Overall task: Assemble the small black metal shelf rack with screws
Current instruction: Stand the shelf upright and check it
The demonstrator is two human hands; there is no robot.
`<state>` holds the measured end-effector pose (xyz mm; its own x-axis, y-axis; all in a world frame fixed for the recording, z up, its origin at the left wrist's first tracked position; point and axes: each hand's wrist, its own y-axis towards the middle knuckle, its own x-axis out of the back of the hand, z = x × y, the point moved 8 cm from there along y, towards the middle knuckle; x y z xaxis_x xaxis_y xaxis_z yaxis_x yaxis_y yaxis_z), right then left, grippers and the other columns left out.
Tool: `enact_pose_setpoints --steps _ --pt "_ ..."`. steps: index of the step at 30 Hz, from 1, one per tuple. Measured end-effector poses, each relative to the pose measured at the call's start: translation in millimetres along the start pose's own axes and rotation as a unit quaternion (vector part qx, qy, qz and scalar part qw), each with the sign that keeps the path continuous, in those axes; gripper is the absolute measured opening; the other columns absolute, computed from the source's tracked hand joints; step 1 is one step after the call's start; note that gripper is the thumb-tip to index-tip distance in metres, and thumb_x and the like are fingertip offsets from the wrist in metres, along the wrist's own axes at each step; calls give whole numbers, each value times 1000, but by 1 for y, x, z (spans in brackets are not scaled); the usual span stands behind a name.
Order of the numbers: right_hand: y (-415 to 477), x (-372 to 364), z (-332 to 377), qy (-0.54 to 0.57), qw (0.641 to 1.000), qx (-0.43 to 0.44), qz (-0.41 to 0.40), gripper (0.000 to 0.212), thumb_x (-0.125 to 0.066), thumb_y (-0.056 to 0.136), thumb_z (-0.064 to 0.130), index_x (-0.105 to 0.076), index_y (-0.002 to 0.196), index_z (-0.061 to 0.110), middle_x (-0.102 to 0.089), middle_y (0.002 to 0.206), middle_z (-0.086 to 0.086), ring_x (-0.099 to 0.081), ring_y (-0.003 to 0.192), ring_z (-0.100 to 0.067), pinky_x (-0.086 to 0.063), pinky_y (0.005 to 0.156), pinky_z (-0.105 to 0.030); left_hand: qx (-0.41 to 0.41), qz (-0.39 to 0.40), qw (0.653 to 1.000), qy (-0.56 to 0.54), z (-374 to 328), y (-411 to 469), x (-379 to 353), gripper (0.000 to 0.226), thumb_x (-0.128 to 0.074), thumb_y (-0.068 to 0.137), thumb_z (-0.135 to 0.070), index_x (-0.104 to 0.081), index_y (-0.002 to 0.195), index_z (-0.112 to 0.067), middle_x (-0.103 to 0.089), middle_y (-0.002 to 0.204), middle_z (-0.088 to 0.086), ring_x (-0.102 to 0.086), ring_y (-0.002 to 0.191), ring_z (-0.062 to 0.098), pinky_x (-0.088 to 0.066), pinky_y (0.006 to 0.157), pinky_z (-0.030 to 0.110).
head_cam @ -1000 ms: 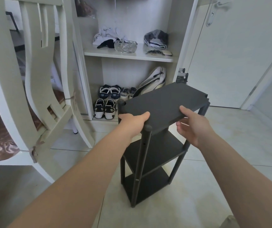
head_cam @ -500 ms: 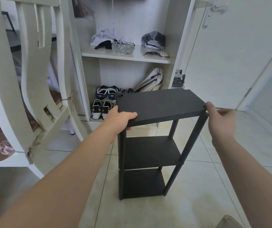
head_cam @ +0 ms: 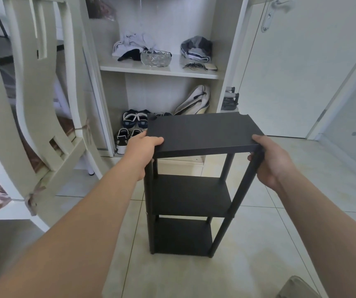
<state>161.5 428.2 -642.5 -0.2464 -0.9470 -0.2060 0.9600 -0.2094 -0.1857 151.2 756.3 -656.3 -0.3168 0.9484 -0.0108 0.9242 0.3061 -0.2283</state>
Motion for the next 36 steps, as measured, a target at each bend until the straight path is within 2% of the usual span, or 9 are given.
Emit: enact_pose_setpoints --steps 6,13,17,21,25,29,32,34,36 --pt "1 -1 0 6 1000 -1 1 7 -65 95 20 -66 90 16 -59 71 7 -44 64 -13 -40 70 -26 1 -6 1000 -11 2 7 2 55 -67 92 -20 -51 144 -25 -65 115 -4 -59 91 15 -45 78 31" --pt "-3 -2 -1 8 1000 -2 -10 8 -65 95 20 -67 88 17 -63 64 11 -45 64 -12 -40 71 -26 6 -11 1000 -13 1 7 2 57 -67 91 -19 -50 145 -25 -65 120 -2 -60 105 20 -47 92 37" --pt "-5 0 -3 16 1000 -9 -22 7 -66 93 25 -67 89 19 -61 66 11 -45 67 -13 -41 71 -26 -42 -98 994 -37 5 -9 3 70 -67 90 -26 -34 152 -22 -54 139 1 -55 121 22 -44 107 42" --pt "-15 -1 -6 25 997 -12 -74 8 -68 91 29 -68 87 22 -61 64 13 -46 68 -13 -43 73 -25 5 -159 986 -49 20 -20 -1 87 -70 88 -39 -17 154 -19 -42 145 6 -47 116 23 -39 95 35" --pt "-28 -22 -12 6 999 -33 8 9 -62 93 24 -67 98 18 -64 86 4 -52 71 -16 -46 73 -27 -18 -65 998 20 12 -1 3 95 -63 92 -50 -1 158 -21 -27 162 4 -31 145 29 -25 121 49" --pt "-50 -36 -17 -87 966 -159 184 32 -70 85 43 -64 102 17 -62 85 -3 -69 85 -29 -51 81 -39 64 -84 994 10 16 1 13 93 -50 93 -64 -4 160 -19 -27 162 5 -28 147 34 -24 119 51" --pt "-41 -22 -12 -63 980 -154 112 46 -68 88 54 -63 110 13 -55 95 -9 -56 87 -32 -52 79 -38 70 -49 996 6 10 -13 -9 103 -66 82 -63 -16 158 -15 -36 155 4 -35 141 30 -30 112 46" --pt "-35 -20 -6 -24 993 -96 56 30 -62 97 40 -64 112 14 -62 95 -8 -62 74 -25 -55 68 -34 49 -4 998 29 8 -23 -32 105 -75 78 -59 -21 155 -13 -43 146 0 -42 130 25 -33 102 40" --pt "-32 -27 -7 31 995 -78 53 21 -59 100 29 -64 113 14 -63 88 -5 -59 60 -19 -51 57 -28 54 28 997 41 11 -29 -48 101 -74 80 -56 -21 154 -13 -43 143 -1 -43 129 25 -36 106 41"
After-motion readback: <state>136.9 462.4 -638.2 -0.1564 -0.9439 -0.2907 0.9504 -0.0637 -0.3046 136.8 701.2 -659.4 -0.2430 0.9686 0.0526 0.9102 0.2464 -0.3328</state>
